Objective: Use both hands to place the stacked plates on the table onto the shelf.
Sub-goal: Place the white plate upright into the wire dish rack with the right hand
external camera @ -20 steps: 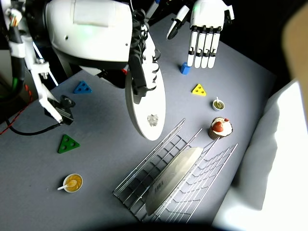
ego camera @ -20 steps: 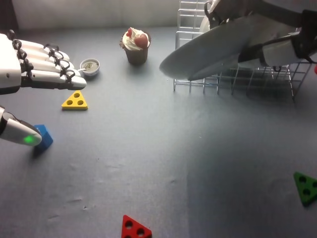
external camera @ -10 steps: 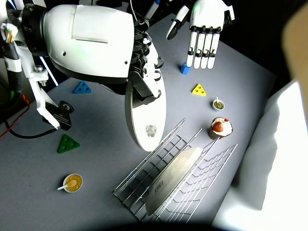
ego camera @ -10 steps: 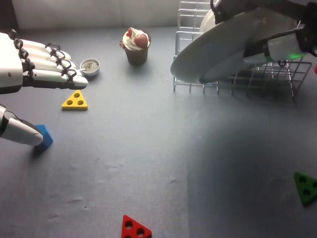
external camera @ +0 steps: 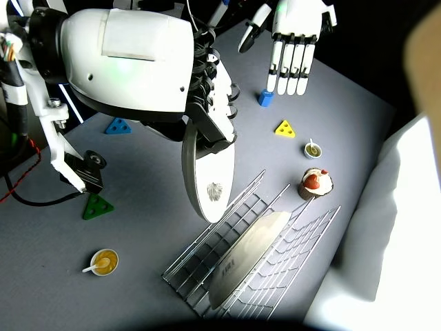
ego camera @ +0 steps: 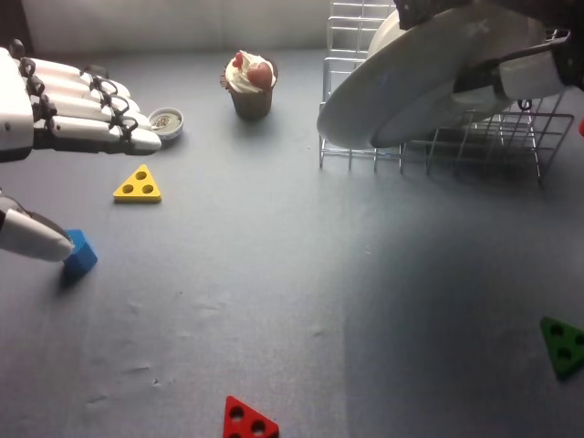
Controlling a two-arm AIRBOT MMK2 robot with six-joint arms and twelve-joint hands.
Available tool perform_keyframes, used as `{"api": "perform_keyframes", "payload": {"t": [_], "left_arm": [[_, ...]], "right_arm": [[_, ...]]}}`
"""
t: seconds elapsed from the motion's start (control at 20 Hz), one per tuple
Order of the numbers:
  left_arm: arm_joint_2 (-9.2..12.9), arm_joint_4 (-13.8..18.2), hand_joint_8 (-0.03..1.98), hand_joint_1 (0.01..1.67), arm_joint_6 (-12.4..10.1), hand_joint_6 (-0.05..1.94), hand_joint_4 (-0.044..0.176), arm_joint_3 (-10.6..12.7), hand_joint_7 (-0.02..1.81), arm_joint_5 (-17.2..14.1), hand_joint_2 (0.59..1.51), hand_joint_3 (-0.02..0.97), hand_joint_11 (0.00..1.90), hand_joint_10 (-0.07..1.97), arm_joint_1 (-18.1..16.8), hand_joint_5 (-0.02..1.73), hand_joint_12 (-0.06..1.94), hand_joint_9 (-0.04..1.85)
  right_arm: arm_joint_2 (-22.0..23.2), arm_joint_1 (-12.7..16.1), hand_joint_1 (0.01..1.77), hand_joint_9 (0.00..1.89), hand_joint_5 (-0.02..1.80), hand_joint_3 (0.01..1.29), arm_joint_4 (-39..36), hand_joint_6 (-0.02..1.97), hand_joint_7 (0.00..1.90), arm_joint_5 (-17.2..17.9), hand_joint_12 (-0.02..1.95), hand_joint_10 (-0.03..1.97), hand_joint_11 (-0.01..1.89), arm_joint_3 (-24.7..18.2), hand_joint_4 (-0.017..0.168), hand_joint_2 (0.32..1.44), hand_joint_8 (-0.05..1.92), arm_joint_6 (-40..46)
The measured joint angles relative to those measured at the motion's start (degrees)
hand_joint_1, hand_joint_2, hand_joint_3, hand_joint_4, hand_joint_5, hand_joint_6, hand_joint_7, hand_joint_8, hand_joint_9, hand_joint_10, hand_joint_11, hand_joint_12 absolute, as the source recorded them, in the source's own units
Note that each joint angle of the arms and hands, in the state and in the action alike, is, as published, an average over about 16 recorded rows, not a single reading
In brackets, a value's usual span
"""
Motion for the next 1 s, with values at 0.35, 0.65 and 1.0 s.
{"api": "perform_keyframes", "payload": {"t": [0.35, 0.65, 1.0], "left_arm": [[-0.20, 0.06, 0.00, 0.02, 0.46, 0.02, -0.002, -0.27, 0.21, -0.56, 1.103, 0.002, 0.21, 0.01, -0.47, 0.14, 0.02, 0.22], [-0.47, -1.24, 0.00, 0.02, 1.32, 0.02, -0.002, -0.59, 0.21, 1.48, 1.103, 0.003, 0.20, 0.01, -0.34, 0.14, 0.02, 0.22], [-0.47, 0.27, 0.00, 0.02, 2.21, 0.02, -0.002, -1.63, 0.21, 5.56, 1.104, 0.003, 0.21, 0.01, -0.30, 0.14, 0.02, 0.22]], "right_arm": [[-0.05, 0.23, 1.44, 1.19, 0.98, 0.01, -4.29, 0.86, 1.17, 1.22, 1.28, 0.64, 1.00, -0.42, -0.006, 0.88, 0.43, 3.82], [-0.12, 0.44, 1.44, 1.20, 1.01, 0.01, -4.43, 0.83, 1.20, 2.38, 1.32, 0.60, 0.99, -0.65, -0.005, 0.88, 0.34, 3.10], [-0.14, 0.47, 1.43, 1.18, 1.01, 0.01, -1.61, 0.85, 1.21, 3.02, 0.84, 0.69, 1.11, 0.34, -0.006, 0.88, 0.38, 0.50]]}}
